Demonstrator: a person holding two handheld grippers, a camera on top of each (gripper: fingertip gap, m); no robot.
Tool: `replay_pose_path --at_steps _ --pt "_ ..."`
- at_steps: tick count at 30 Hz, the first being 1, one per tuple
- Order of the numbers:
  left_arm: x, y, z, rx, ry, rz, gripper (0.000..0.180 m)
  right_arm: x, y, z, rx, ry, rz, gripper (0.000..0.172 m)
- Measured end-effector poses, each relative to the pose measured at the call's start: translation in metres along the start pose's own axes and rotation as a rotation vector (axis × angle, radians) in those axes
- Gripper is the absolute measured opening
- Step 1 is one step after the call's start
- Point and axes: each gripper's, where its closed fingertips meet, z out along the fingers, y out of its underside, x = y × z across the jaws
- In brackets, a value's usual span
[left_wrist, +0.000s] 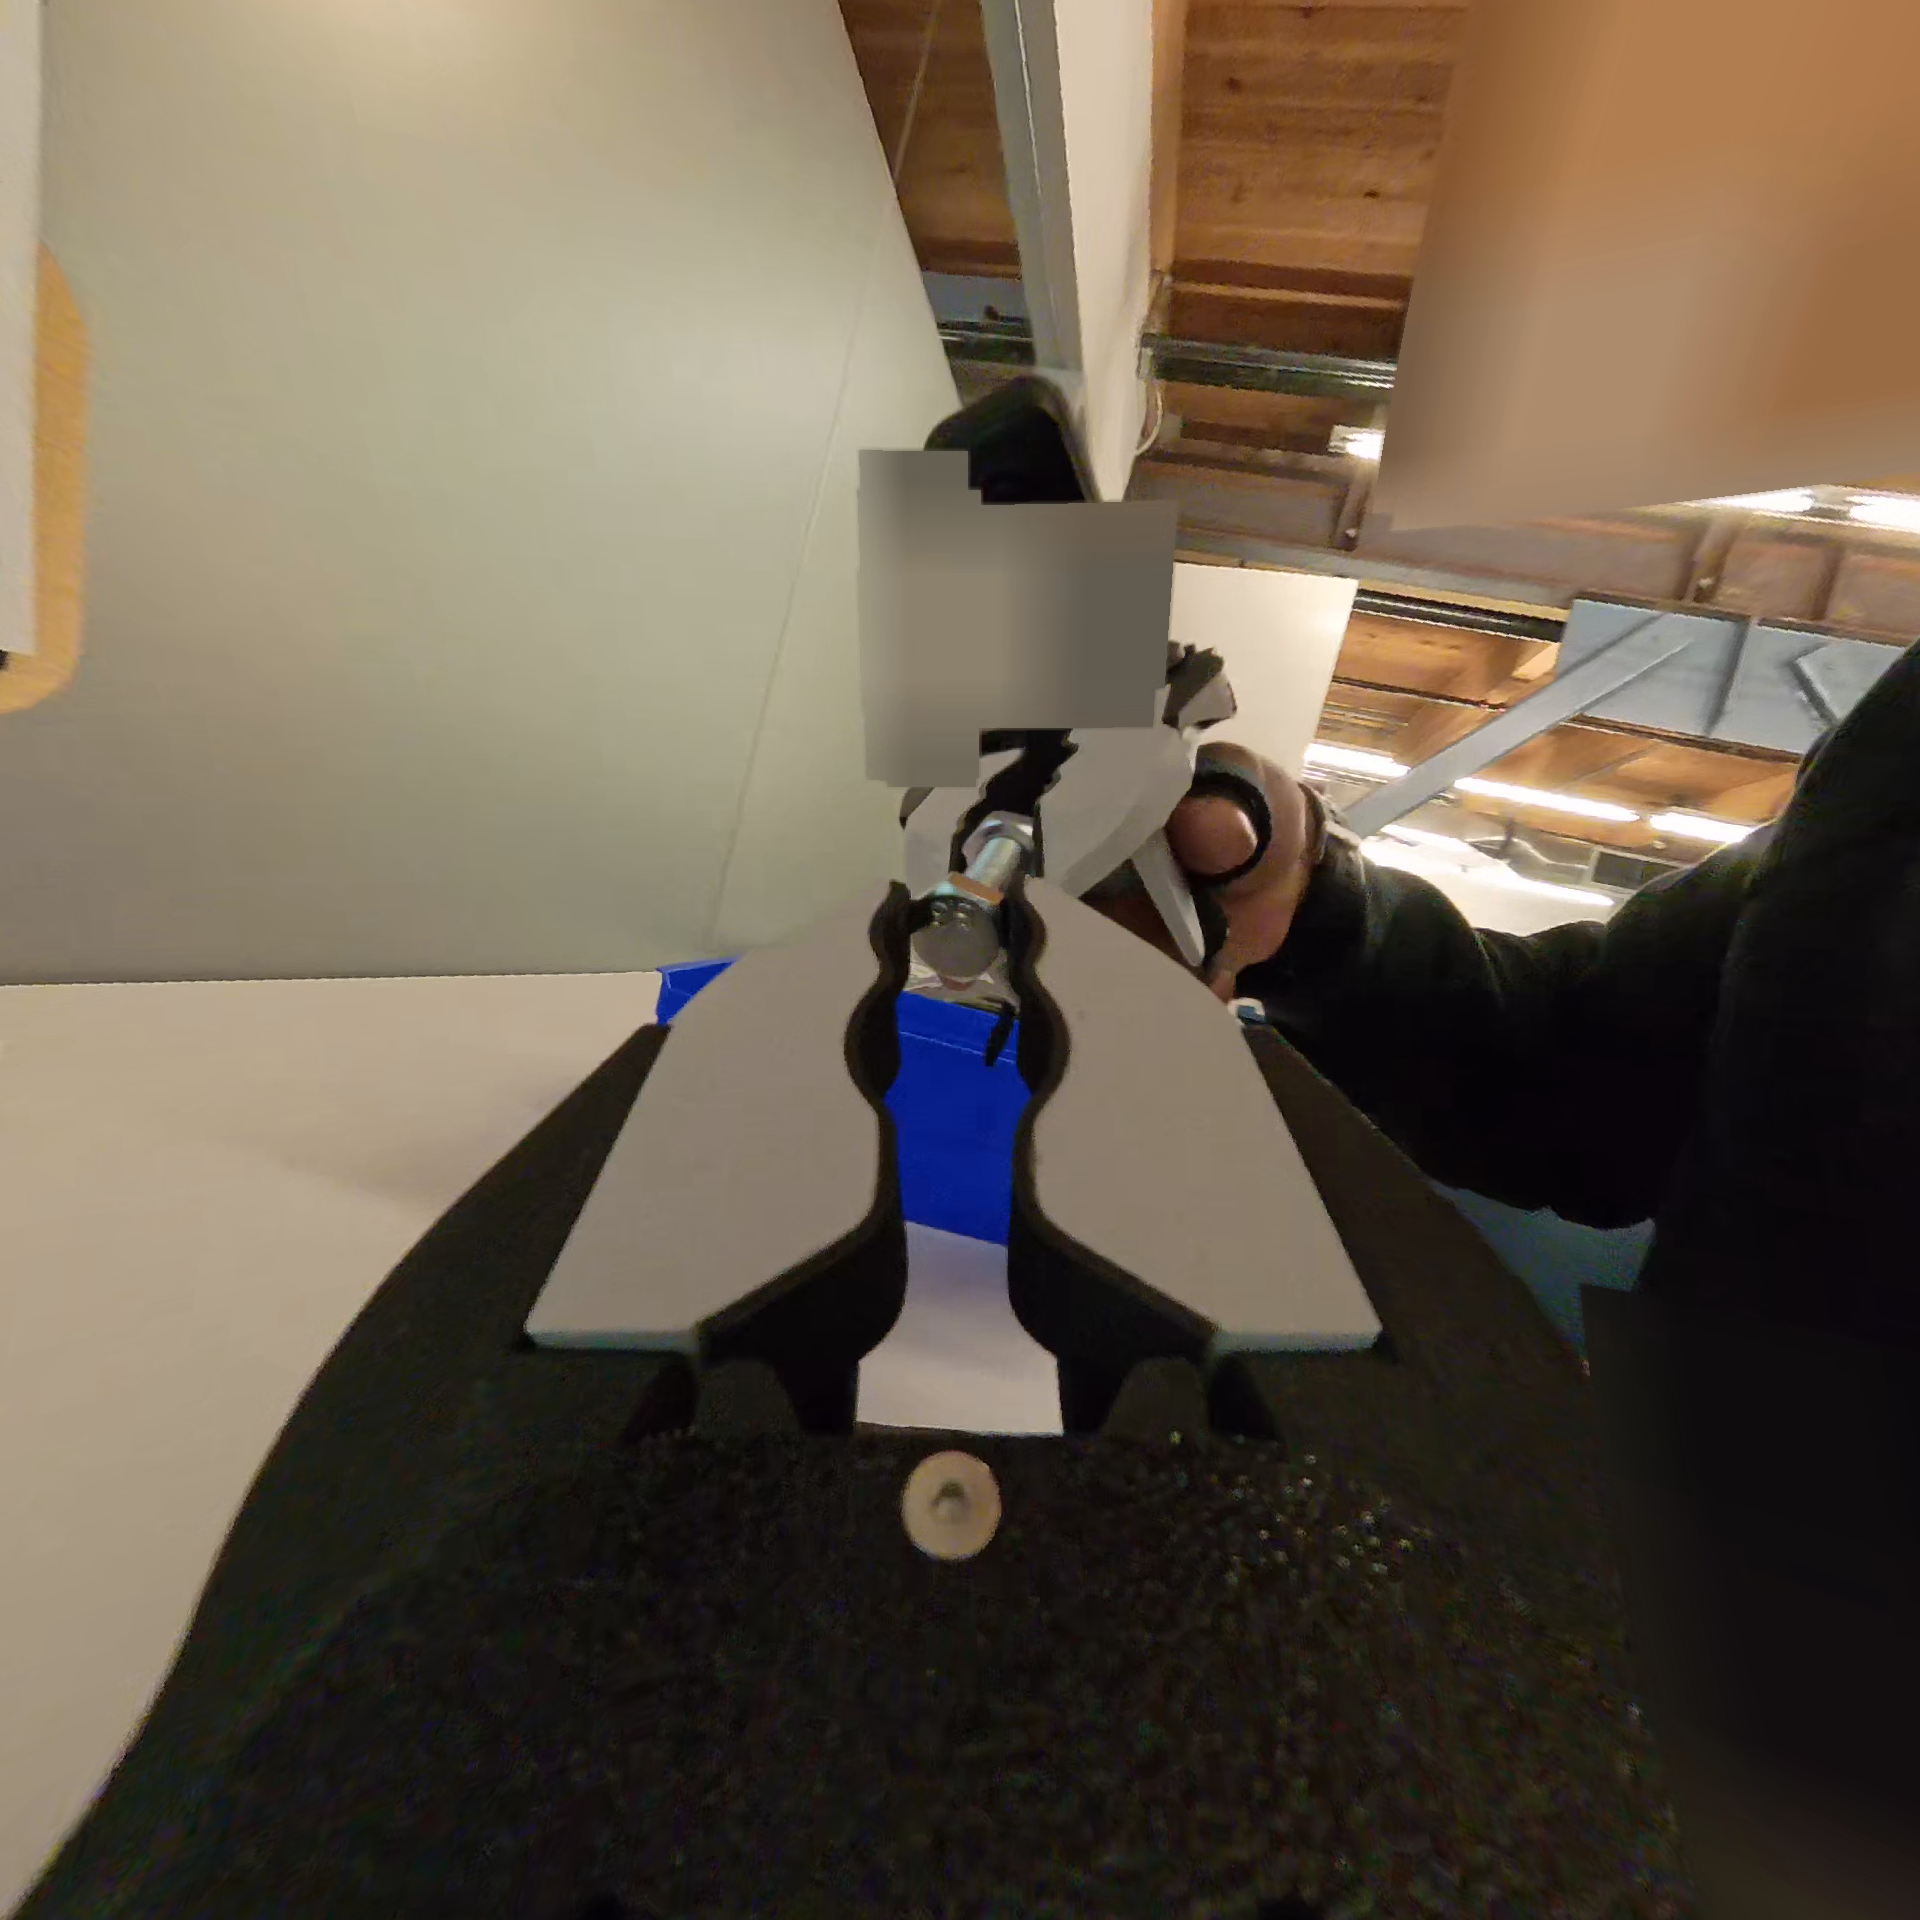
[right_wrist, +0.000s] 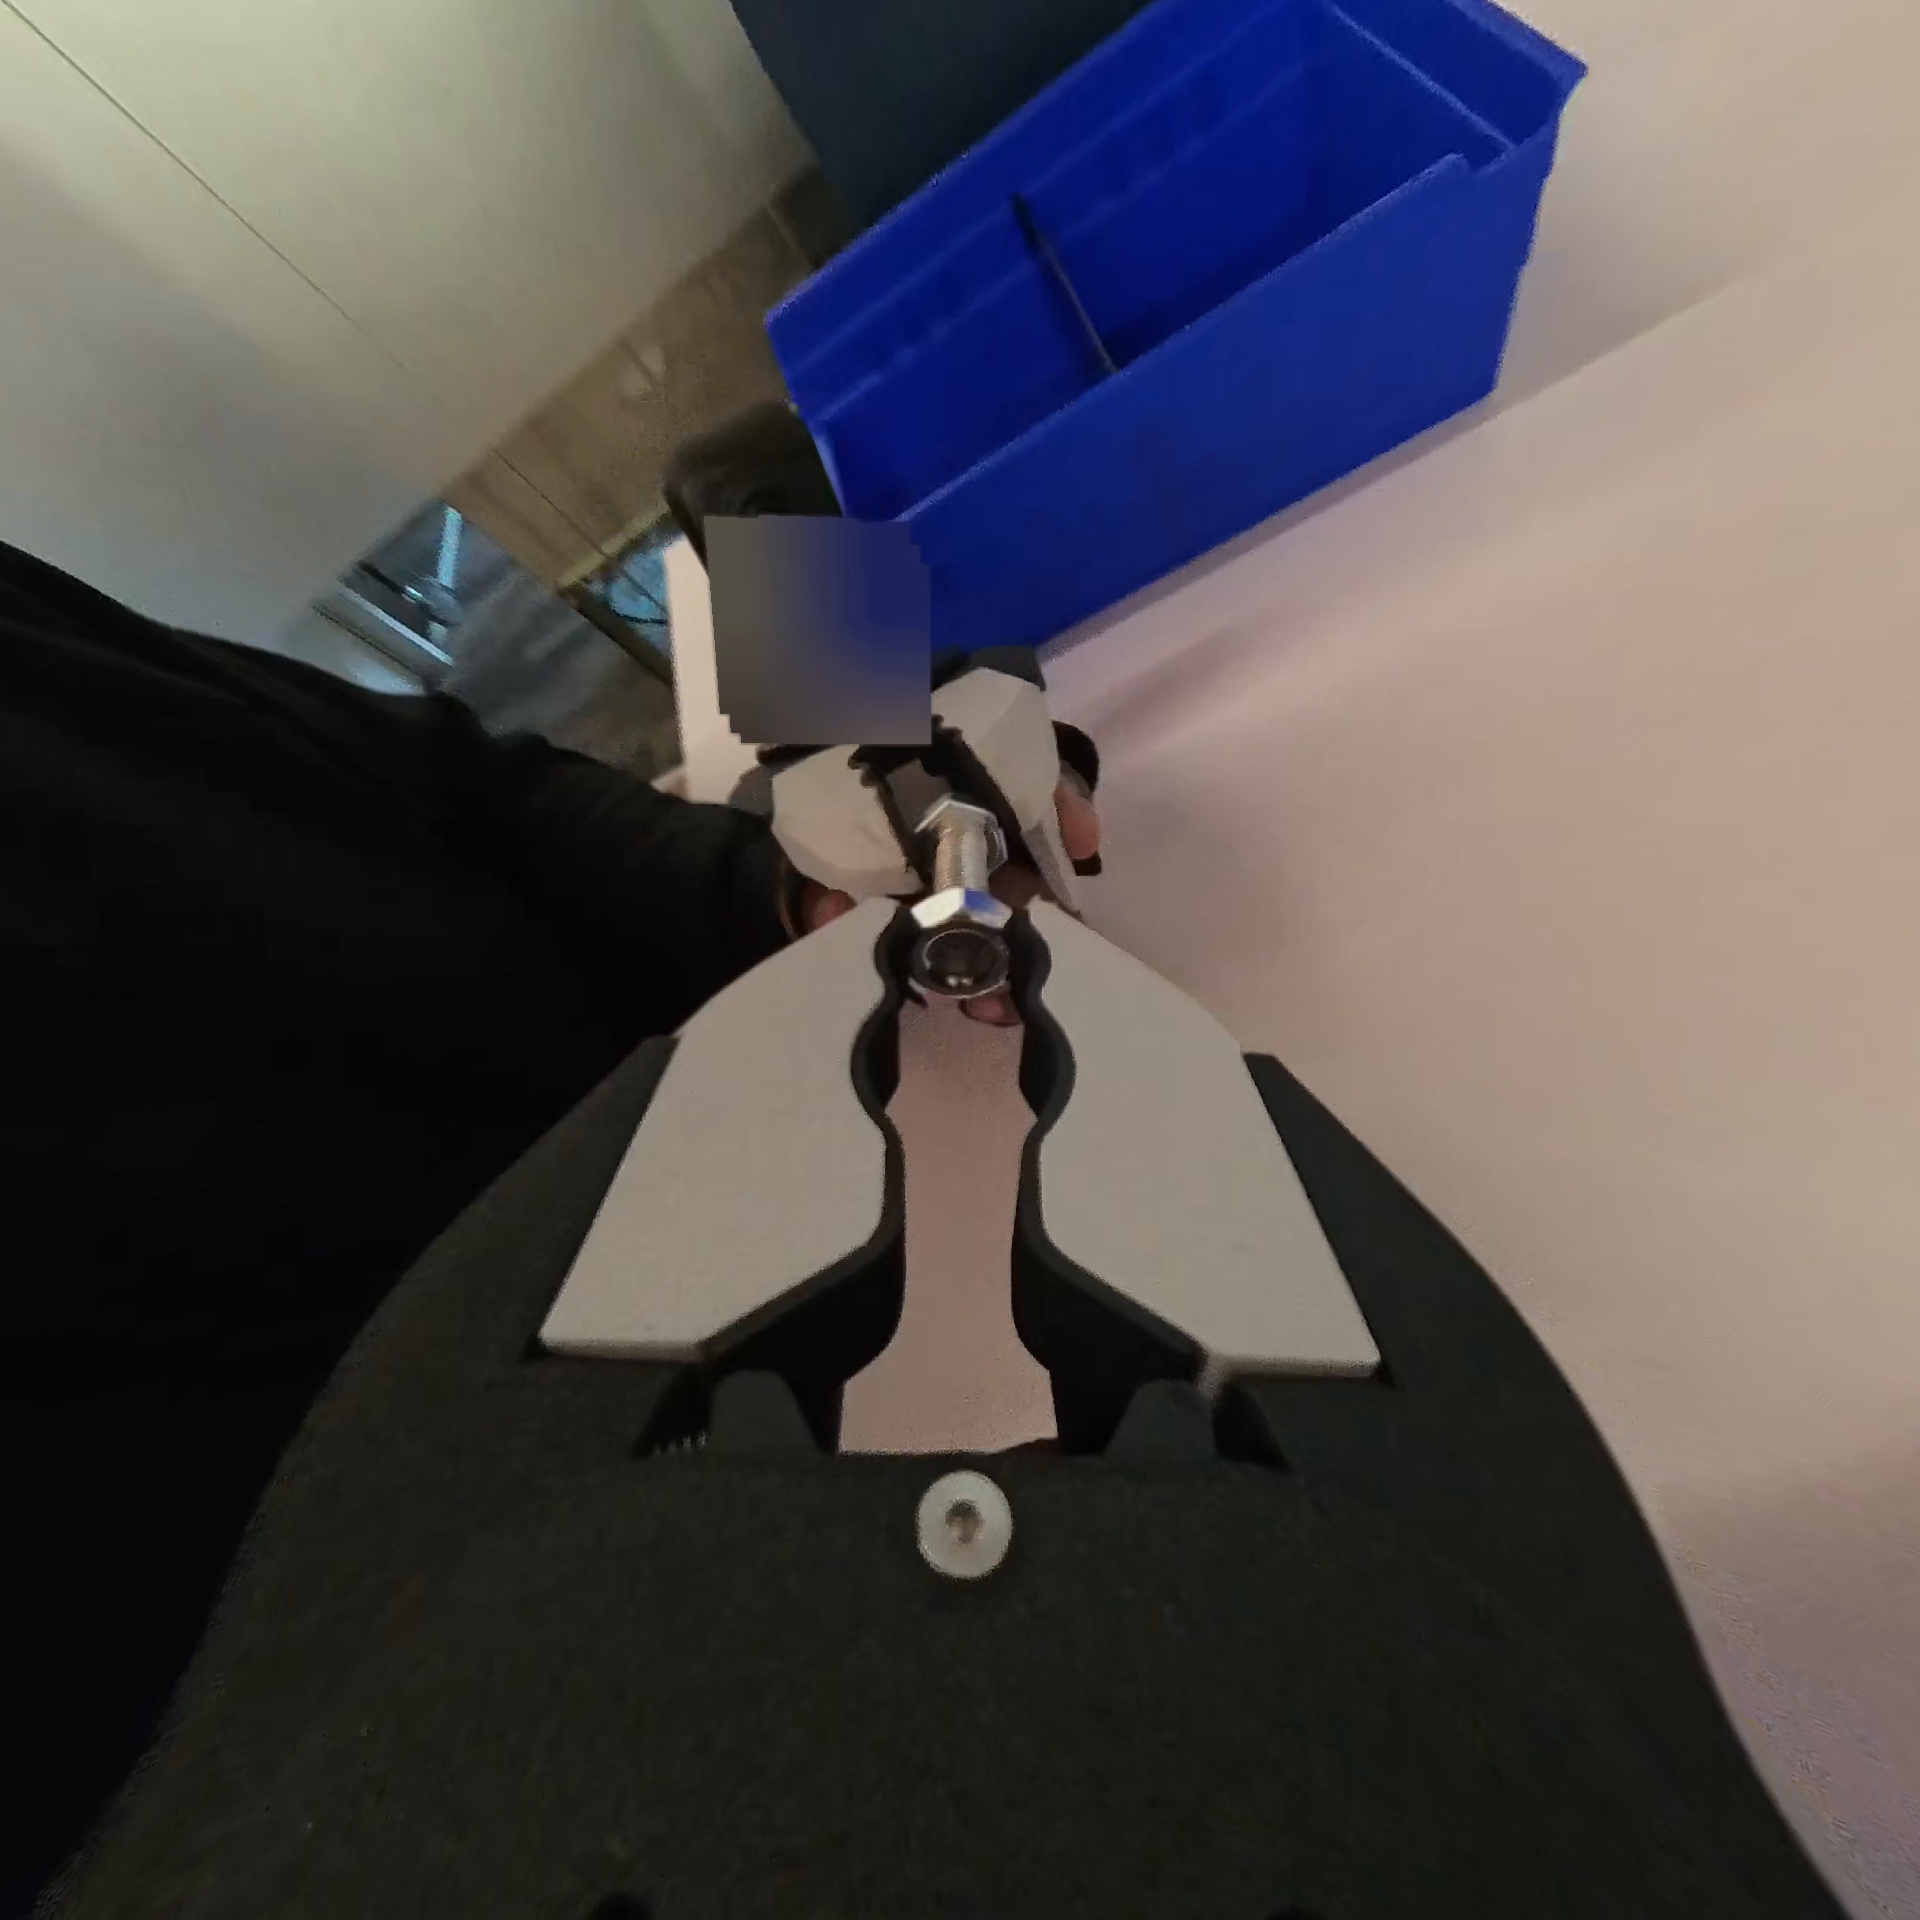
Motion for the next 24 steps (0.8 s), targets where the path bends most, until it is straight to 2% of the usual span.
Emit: replay_pose_path --at_steps 8,12,14,20,24 --pt "0.038 -0.007 -0.013 0.023 -0.037 0.126 0.017 -0.041 0.016 0.002 -0.007 -0.231 0.193 0.018" --pt "0.053 -0.005 -0.020 0.016 -0.077 0.231 0.017 -0.054 0.023 0.005 -0.035 -0.253 0.223 0.018" --pt "0.055 -0.006 -0.022 0.016 -0.101 0.233 0.017 -0.054 0.024 0.007 -0.047 -0.223 0.197 0.018" --pt "0.048 -0.003 -0.029 0.048 -0.116 0.021 0.017 -0.043 0.024 0.017 -0.095 -0.043 0.020 0.018" --pt "0.042 0.005 -0.031 0.034 -0.110 -0.128 0.017 -0.030 0.031 0.021 -0.195 0.116 -0.176 0.018"
